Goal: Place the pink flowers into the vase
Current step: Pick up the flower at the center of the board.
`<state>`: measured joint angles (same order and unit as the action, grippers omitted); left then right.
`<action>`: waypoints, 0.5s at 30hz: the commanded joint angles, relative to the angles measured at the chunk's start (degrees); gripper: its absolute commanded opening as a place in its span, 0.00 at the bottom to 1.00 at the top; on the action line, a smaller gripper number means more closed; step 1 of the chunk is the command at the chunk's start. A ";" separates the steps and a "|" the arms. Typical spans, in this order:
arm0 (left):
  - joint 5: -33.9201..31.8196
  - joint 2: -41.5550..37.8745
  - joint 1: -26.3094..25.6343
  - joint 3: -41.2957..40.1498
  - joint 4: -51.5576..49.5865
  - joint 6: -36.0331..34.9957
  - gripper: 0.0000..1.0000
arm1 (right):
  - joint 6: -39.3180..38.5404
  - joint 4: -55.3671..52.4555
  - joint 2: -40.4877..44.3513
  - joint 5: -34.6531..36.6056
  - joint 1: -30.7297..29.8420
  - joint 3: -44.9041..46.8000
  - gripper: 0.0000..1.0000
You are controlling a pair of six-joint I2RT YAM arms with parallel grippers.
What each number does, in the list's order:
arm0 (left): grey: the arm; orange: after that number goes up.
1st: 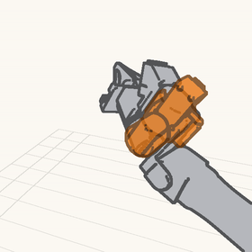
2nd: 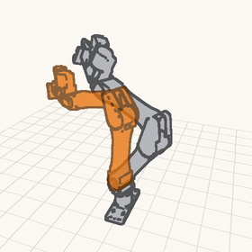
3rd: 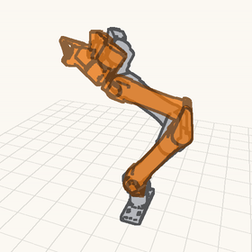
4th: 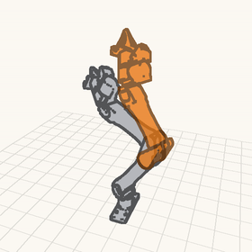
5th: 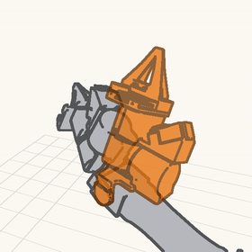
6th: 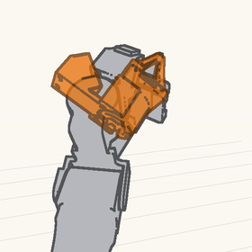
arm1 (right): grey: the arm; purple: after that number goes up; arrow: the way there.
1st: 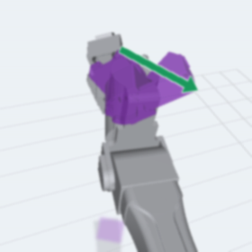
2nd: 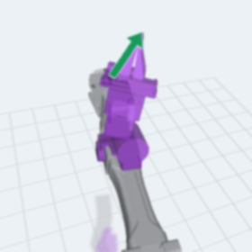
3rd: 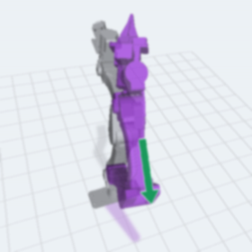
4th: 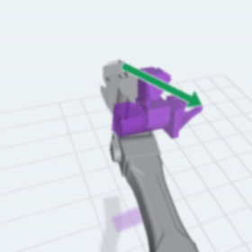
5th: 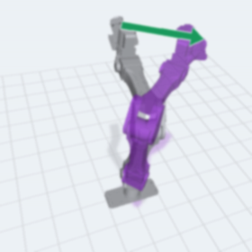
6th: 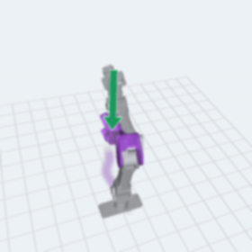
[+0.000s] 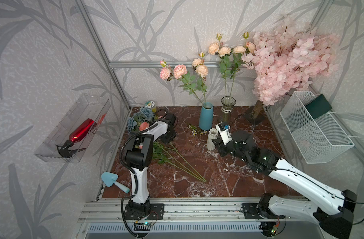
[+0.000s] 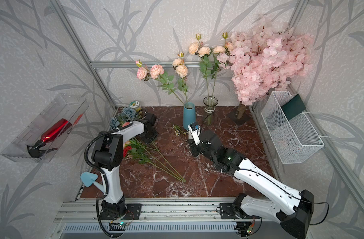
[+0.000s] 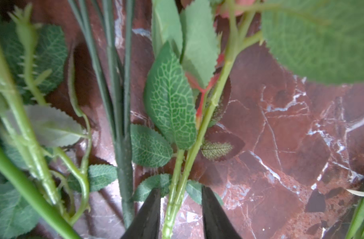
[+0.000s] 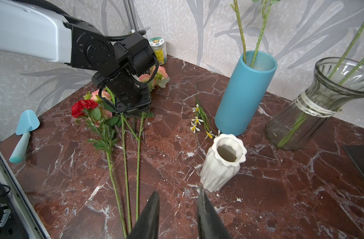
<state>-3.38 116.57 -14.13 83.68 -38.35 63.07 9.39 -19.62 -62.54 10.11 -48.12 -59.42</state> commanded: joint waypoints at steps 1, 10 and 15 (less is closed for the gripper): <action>-1.81 0.59 0.33 1.98 -1.29 0.68 0.31 | -0.39 0.02 0.28 1.02 -0.30 0.46 0.32; -1.80 0.93 0.34 1.86 -1.06 -0.05 0.19 | -0.25 0.10 0.07 0.88 -0.31 0.56 0.32; -2.25 1.38 0.33 2.09 -1.93 -0.27 0.20 | -0.15 -0.04 0.40 0.79 -0.31 0.62 0.32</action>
<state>-3.57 116.79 -14.13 84.38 -38.41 62.63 9.41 -19.62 -62.54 10.26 -48.12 -59.27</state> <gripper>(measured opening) 0.198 0.318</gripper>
